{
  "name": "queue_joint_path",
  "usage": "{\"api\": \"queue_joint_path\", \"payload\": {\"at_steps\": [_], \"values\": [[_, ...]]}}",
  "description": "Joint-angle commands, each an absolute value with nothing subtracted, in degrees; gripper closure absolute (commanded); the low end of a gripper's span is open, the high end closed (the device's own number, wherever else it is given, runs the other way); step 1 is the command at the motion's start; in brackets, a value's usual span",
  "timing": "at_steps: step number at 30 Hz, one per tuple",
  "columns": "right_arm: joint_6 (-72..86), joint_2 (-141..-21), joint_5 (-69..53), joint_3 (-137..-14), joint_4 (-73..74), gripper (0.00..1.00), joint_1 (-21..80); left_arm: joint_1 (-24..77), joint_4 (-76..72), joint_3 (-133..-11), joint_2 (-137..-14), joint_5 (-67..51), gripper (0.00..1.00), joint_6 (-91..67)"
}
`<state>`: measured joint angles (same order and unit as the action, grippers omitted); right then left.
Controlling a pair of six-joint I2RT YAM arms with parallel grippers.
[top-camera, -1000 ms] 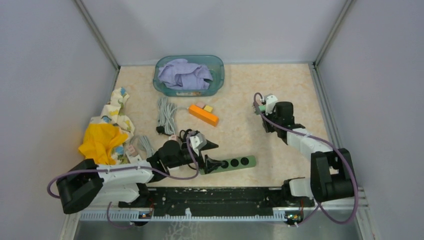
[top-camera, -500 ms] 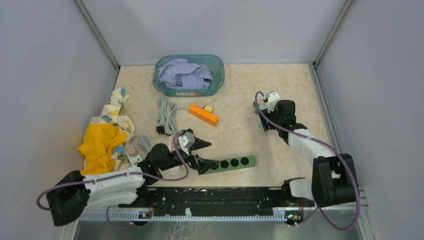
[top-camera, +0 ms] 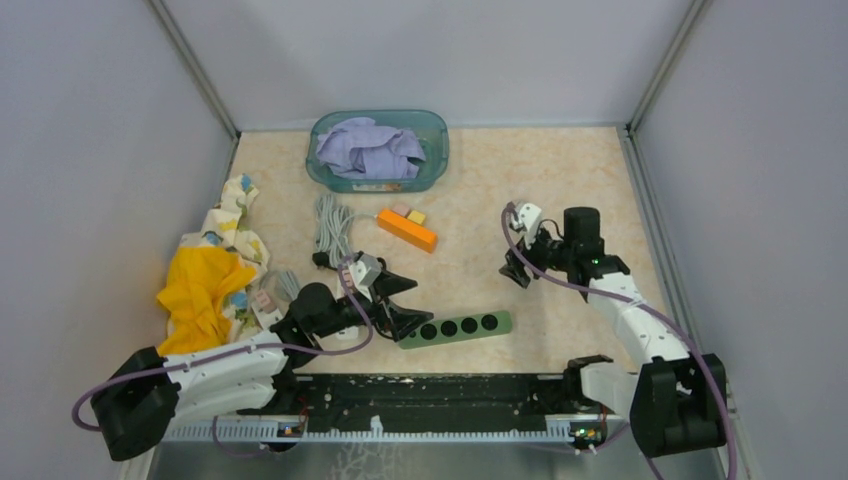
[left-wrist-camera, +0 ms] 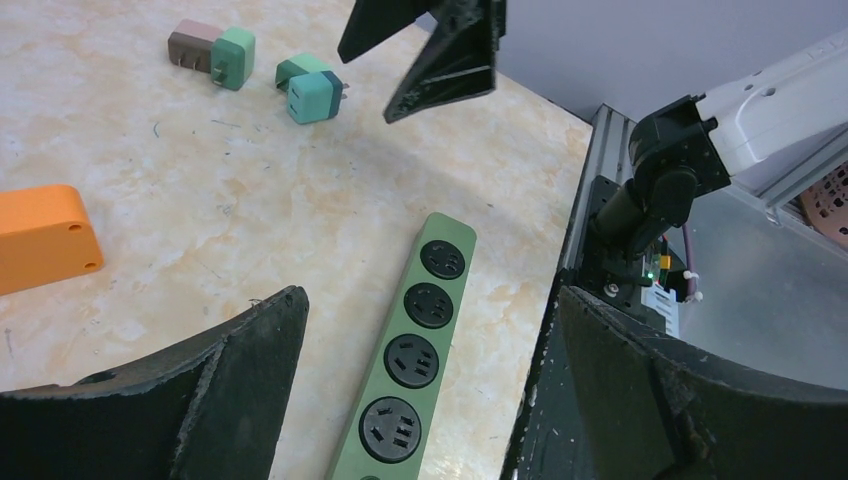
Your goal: Pull the plug off the socket
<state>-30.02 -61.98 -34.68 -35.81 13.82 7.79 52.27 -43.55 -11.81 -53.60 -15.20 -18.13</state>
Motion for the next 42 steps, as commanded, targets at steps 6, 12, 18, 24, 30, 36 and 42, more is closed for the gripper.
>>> {"api": "queue_joint_path", "payload": {"at_steps": [6, 12, 18, 24, 30, 36, 42], "values": [[-47.5, -58.2, -63.6, -38.8, 27.5, 0.20, 7.6, 50.9, -42.4, -11.3, -52.6, -15.2, 0.00, -20.0], [-56.6, -58.2, -68.2, -37.6, 33.3, 0.14, 9.8, 50.4, -42.0, -11.6, -52.8, -14.2, 0.00, -20.2], [-57.5, -59.8, -63.7, -36.5, 32.4, 0.11, 16.9, 50.2, -40.8, -12.0, -53.1, -13.2, 0.00, -20.3], [-56.6, -62.1, -58.2, -36.0, 30.3, 0.11, 23.7, 50.1, -39.2, -12.4, -52.4, -11.7, 0.00, -19.9], [-55.7, -64.1, -52.8, -35.9, 28.5, 0.11, 29.6, 50.0, -38.7, -12.6, -52.4, -10.6, 0.00, -19.6], [-54.5, -66.8, -46.4, -36.6, 27.5, 0.11, 34.3, 49.8, -38.3, -12.6, -52.5, -9.8, 0.00, -19.5], [-53.1, -69.9, -41.3, -36.4, 24.6, 0.11, 39.7, 49.5, -37.6, -12.5, -52.0, -9.3, 0.00, -19.2]]}}
